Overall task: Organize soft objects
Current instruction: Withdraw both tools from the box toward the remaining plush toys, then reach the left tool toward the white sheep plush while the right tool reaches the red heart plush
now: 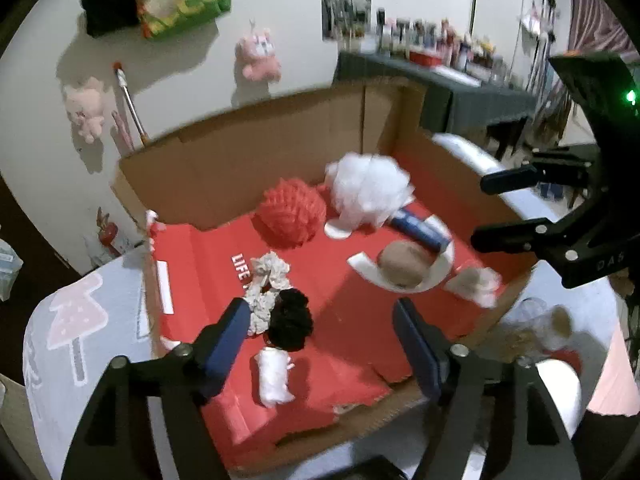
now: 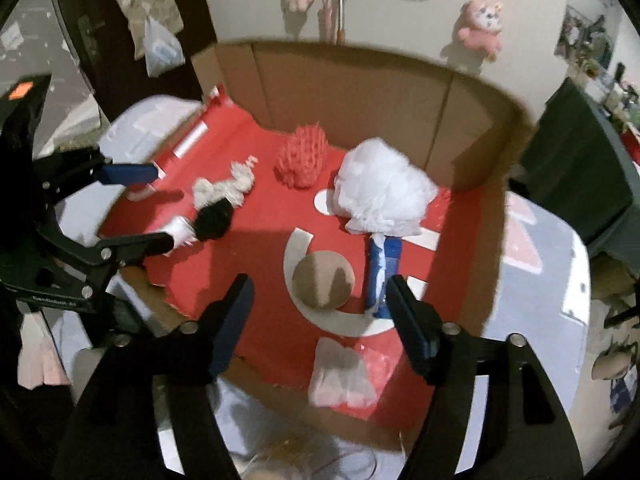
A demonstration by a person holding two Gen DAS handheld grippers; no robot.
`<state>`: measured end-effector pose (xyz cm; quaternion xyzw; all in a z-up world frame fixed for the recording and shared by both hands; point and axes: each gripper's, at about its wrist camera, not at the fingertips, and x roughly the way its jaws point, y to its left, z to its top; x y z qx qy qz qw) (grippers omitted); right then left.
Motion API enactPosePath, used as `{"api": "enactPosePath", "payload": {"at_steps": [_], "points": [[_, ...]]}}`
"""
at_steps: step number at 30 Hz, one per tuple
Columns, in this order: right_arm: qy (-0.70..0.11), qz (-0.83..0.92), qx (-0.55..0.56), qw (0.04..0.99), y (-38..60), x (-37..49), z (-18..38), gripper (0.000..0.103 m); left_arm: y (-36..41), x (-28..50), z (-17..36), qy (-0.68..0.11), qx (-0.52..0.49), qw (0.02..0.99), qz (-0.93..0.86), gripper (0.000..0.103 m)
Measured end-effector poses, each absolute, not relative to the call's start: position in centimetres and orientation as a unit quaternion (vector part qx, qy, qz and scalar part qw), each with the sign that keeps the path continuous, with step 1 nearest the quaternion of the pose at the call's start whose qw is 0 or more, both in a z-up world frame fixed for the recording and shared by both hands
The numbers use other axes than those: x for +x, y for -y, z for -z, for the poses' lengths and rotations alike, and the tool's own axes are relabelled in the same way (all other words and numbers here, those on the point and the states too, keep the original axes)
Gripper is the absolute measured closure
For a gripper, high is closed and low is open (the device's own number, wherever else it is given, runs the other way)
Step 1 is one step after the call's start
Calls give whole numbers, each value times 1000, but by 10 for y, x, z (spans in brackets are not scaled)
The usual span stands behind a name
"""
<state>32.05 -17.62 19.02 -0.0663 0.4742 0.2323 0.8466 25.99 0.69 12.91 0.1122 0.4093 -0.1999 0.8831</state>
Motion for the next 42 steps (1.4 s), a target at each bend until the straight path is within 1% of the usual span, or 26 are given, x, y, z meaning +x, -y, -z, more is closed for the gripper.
{"api": "enactPosePath", "payload": {"at_steps": [2,6,8,12,17,19,23,30,33,36,42], "points": [[-457,-227,-68,857,172,308,-202,30,-9,243,-140,-391,99,893,200,19],[-430,-218,-59,874,182,275,-223,28,-15,213,-157,-357,75,910,196,13],[-417,-209,-53,883,186,258,-230,26,-15,196,-165,-336,66,920,191,8],[-381,-201,-53,901,191,220,-241,25,-16,160,-177,-294,53,936,187,1],[-334,-194,-43,921,197,170,-249,21,-15,114,-180,-246,46,953,174,0],[-316,-188,-40,929,200,152,-248,17,-16,101,-177,-241,31,955,172,0],[-287,-166,-33,943,204,113,-235,17,-17,73,-166,-224,16,961,164,0],[-281,-123,-25,951,205,74,-189,17,-18,47,-130,-229,-16,963,142,0],[-306,-122,-4,944,210,73,-165,17,-17,43,-110,-244,-23,960,136,0],[-322,-107,-5,941,216,75,-146,17,-13,45,-90,-271,-34,951,141,0],[-349,-103,7,931,234,81,-126,17,8,49,-68,-301,-30,942,149,0]]}}
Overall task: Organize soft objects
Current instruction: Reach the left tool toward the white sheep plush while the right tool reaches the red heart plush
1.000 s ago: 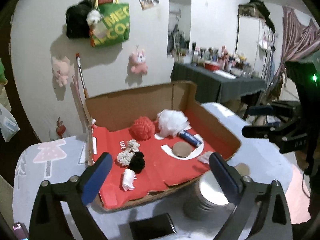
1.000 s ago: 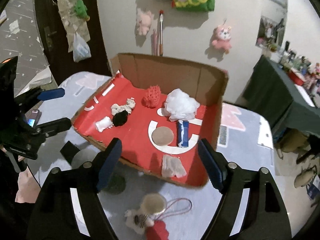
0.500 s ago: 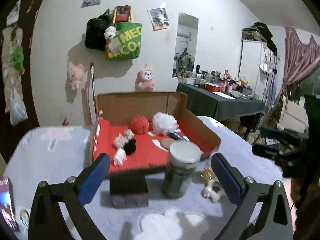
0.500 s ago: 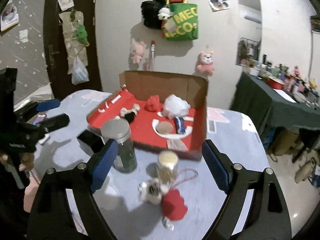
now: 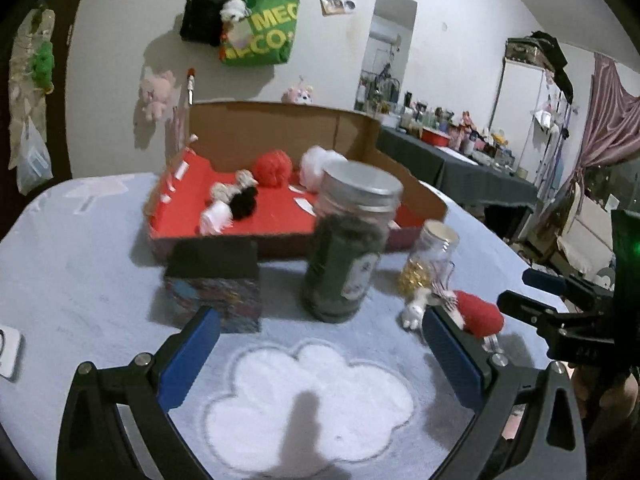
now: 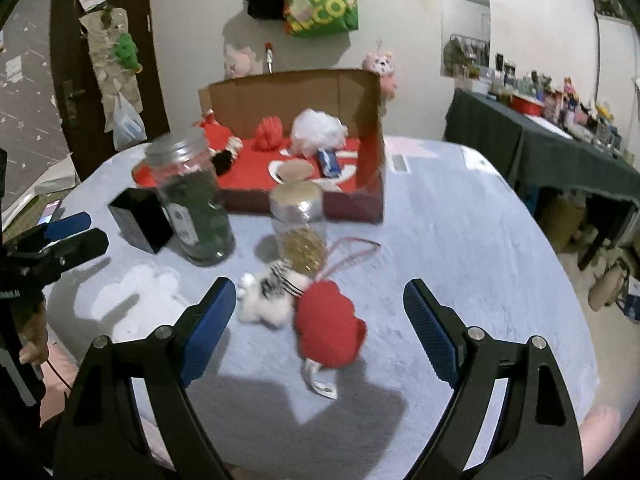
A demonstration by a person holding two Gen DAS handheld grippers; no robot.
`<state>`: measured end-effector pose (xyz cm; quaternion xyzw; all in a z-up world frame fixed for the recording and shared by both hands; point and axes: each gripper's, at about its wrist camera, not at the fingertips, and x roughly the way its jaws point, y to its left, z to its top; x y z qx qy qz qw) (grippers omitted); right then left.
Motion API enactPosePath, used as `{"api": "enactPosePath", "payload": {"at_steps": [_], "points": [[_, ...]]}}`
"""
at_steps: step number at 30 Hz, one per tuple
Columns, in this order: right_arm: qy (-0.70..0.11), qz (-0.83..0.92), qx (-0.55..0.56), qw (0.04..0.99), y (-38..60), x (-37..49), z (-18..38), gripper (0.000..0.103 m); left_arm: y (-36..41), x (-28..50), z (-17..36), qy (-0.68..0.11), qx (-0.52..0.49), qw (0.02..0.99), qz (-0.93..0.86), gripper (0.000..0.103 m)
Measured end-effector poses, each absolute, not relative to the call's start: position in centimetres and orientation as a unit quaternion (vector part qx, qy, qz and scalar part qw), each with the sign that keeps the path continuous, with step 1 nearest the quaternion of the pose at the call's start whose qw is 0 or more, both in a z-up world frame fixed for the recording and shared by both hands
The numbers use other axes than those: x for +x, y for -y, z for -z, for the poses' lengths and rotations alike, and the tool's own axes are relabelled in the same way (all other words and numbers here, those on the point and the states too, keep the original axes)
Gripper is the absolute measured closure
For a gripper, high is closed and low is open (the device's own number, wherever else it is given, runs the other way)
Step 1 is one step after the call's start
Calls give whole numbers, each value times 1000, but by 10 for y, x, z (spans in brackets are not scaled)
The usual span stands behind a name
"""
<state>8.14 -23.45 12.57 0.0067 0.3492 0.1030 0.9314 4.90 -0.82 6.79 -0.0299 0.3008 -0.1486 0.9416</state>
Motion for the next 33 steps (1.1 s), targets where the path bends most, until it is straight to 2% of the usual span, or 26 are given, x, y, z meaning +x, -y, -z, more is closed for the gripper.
{"api": "enactPosePath", "payload": {"at_steps": [13,24,29,32,33], "points": [[-394,-171,29,903,280,102,-97,17,84,76,-40,-353,-6,915,193,0],[-405,-246,31,880,286,112,-84,17,118,99,-29,-388,32,900,199,1],[-400,-270,26,876,282,113,-80,17,126,106,-24,-403,51,893,195,4],[-396,-275,19,876,278,113,-79,21,126,107,-22,-411,53,889,197,5],[-397,-276,17,875,276,113,-78,26,126,109,-21,-416,54,886,198,6]]}}
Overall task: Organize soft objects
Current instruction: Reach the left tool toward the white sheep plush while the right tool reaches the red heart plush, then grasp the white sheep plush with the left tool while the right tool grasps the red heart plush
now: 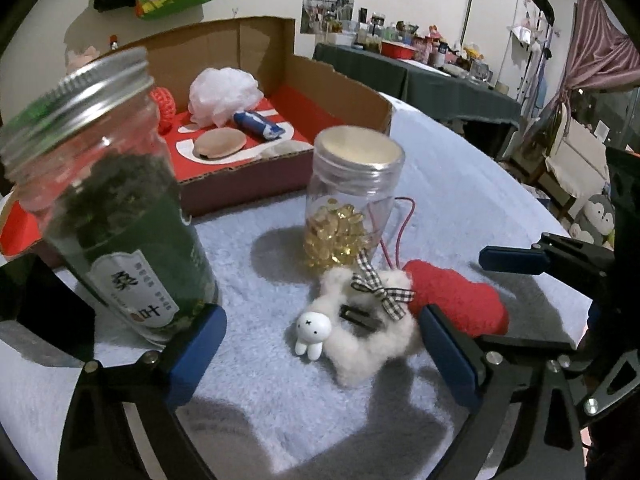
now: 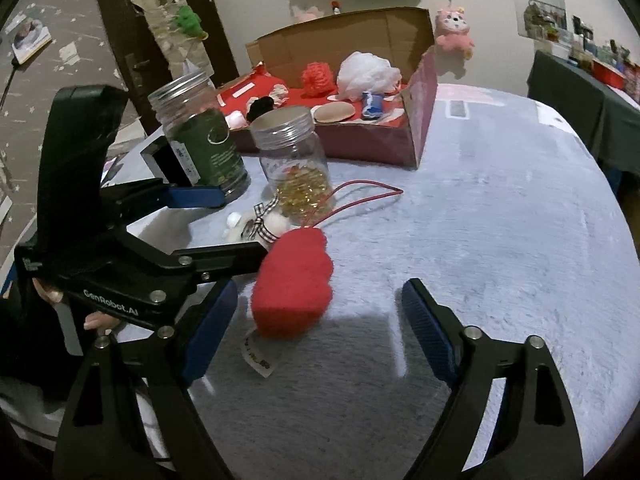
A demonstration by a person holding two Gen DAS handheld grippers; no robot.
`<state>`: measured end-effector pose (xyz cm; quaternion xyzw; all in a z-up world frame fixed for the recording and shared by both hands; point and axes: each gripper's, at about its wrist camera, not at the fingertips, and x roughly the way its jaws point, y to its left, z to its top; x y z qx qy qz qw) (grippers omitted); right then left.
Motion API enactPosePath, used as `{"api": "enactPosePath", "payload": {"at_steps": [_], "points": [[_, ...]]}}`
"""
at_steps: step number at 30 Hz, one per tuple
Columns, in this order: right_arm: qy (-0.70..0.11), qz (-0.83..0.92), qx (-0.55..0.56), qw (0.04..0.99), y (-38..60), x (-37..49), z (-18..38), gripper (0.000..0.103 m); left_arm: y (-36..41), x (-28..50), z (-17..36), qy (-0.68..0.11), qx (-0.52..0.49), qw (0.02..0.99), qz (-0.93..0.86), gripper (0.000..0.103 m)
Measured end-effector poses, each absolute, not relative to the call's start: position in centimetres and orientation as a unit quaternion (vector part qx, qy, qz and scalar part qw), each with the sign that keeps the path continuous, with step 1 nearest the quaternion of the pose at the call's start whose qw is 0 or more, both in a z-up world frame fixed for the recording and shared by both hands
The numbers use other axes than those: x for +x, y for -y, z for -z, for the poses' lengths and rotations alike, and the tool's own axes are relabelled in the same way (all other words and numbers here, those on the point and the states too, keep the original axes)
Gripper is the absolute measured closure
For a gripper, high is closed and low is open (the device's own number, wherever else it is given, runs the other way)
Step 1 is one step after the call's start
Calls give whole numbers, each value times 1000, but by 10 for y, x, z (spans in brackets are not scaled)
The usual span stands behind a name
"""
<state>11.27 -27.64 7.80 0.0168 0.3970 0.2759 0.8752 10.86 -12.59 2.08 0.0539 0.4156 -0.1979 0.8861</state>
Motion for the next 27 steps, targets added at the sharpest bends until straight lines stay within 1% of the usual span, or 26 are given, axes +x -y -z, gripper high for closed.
{"api": "enactPosePath", "payload": {"at_steps": [1,2,3,4,5,6,9,12,13,14,15,16,17,21,24,27], "points": [[-397,-277,16,875,275,113,-77,32,125,110,-20,-419,53,884,200,9],[-396,-279,16,875,274,113,-76,35,124,110,-19,-422,52,883,201,17],[-396,-283,17,874,272,114,-76,42,126,111,-18,-426,52,880,205,23],[-396,-287,18,872,271,114,-75,49,127,111,-16,-429,58,877,207,31],[-395,-298,23,868,269,114,-74,54,128,109,-16,-422,66,881,205,42],[-395,-304,26,867,267,113,-74,69,128,108,-17,-418,71,881,210,45],[-380,-299,25,875,264,108,-76,69,124,103,-20,-414,65,880,223,47],[-369,-297,37,880,264,103,-83,69,117,99,-24,-411,58,881,228,55],[-366,-296,38,882,263,101,-86,70,115,98,-26,-409,57,881,230,65],[-361,-295,40,884,262,99,-89,70,112,97,-28,-408,54,882,231,70],[-360,-297,42,884,260,97,-91,70,108,96,-31,-408,48,881,236,72],[-358,-297,43,884,257,95,-93,70,103,95,-32,-411,41,878,243,77],[-356,-295,41,886,254,94,-95,70,99,95,-32,-412,36,877,245,79],[-351,-283,43,892,246,91,-98,70,86,96,-30,-420,22,870,259,80],[-351,-273,57,894,245,90,-98,69,79,95,-32,-416,19,868,269,82],[-351,-270,66,894,243,88,-99,69,69,93,-35,-412,21,871,267,83]]}}
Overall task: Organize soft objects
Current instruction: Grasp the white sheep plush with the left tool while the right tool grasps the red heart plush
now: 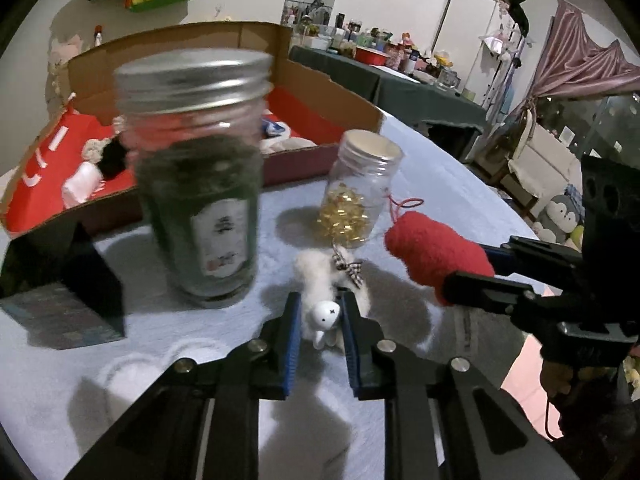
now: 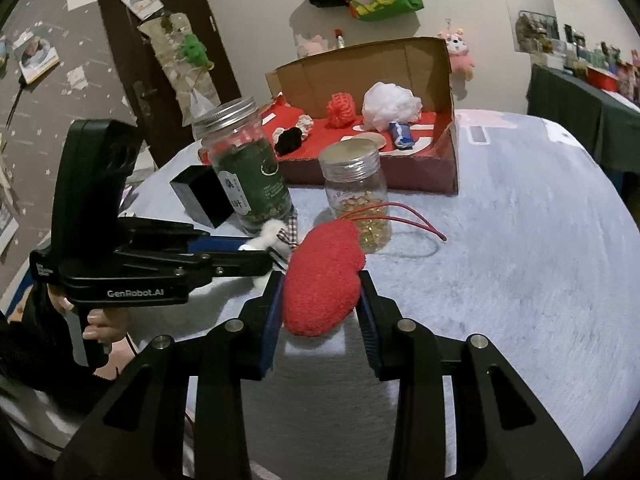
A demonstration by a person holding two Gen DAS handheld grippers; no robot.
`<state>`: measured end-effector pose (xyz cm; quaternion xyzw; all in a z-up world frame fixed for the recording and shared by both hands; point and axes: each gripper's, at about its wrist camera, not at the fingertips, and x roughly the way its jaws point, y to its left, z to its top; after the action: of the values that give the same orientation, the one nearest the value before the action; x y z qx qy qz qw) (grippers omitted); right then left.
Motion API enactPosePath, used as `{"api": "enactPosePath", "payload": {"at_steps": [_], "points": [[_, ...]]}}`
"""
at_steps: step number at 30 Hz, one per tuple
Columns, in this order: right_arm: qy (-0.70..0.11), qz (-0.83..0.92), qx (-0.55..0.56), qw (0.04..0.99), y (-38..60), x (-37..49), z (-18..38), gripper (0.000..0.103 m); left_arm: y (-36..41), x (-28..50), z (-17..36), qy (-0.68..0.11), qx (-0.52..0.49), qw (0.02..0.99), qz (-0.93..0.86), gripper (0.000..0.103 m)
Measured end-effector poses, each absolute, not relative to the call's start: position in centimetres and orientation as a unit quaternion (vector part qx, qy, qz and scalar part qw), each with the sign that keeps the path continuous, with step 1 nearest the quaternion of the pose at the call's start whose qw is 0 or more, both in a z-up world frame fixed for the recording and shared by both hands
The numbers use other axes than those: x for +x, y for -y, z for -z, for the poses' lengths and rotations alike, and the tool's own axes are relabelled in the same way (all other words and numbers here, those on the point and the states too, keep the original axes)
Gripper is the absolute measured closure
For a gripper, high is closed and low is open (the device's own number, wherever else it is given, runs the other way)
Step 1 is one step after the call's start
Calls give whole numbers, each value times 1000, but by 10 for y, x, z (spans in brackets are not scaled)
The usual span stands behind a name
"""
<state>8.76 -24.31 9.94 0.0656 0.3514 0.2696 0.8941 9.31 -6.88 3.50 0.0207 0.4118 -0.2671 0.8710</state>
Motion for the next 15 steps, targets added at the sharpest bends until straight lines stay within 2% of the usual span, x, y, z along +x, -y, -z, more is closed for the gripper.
{"api": "enactPosePath", "payload": {"at_steps": [9,12,15], "points": [[-356,-263,41,896,201,85,-94,69,19,78,-34,-412,20,882,228,82],[-356,-239,17,903,186,84,-87,67,8,70,-30,-411,31,885,217,80],[-360,-215,7,908,179,84,-81,67,2,63,-27,-402,43,889,213,73]]}}
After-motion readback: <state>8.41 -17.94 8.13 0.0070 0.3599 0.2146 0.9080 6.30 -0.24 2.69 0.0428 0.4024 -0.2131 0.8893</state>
